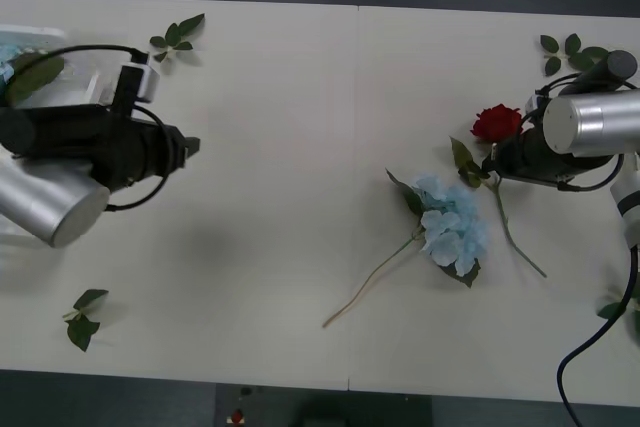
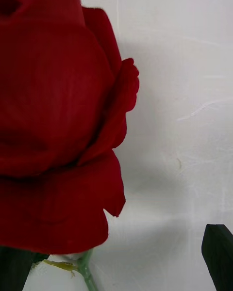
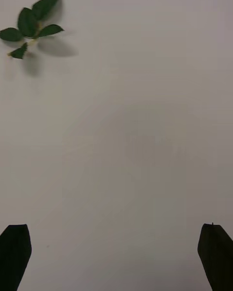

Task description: Put the red flowers into the right box and the blue flowers into the left box

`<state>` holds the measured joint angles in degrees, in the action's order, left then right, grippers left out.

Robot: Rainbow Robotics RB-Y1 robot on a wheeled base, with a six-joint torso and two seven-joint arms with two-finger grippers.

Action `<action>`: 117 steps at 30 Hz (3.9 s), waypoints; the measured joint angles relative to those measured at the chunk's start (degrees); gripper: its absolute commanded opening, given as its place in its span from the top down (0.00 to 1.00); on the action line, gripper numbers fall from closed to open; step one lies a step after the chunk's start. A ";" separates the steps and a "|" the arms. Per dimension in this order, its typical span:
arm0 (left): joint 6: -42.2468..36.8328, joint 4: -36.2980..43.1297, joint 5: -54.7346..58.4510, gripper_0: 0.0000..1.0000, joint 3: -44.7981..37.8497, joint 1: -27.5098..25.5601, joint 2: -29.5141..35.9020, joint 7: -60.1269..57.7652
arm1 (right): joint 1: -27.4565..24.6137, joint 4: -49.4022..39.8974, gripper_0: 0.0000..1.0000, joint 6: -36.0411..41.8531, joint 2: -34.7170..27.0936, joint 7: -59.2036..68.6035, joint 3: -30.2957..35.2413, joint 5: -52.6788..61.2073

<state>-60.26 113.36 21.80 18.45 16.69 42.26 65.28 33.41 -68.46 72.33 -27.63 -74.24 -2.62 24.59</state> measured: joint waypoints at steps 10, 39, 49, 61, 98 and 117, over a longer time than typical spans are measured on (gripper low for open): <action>2.80 1.41 -2.04 0.00 10.49 -0.03 -3.84 0.00 | 0.00 0.72 0.00 -1.84 0.31 0.00 -0.06 0.00; -4.75 -8.33 -14.61 0.00 35.77 11.05 -23.31 -3.46 | 0.00 1.95 1.00 -3.51 0.32 0.00 -1.62 0.09; 6.83 -20.18 -14.61 0.00 38.50 14.39 -26.81 -4.62 | 0.15 1.73 1.00 -2.11 0.32 0.00 -1.39 0.59; 14.63 -28.66 -14.40 0.00 46.28 19.59 -26.81 -7.66 | 0.92 -13.00 1.00 14.74 -4.31 0.00 7.57 0.59; 18.23 -35.18 -16.37 1.00 48.56 21.57 -30.65 -10.57 | 5.05 23.25 1.00 -11.44 -27.32 -28.96 24.53 2.75; -3.39 0.83 -14.29 1.00 30.93 15.62 -8.26 -12.69 | 5.48 27.20 0.06 -10.67 -27.31 -30.99 24.22 3.64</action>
<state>-63.65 114.19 7.51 49.38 32.31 34.00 52.59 38.89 -41.26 61.66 -54.94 -105.23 21.60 28.23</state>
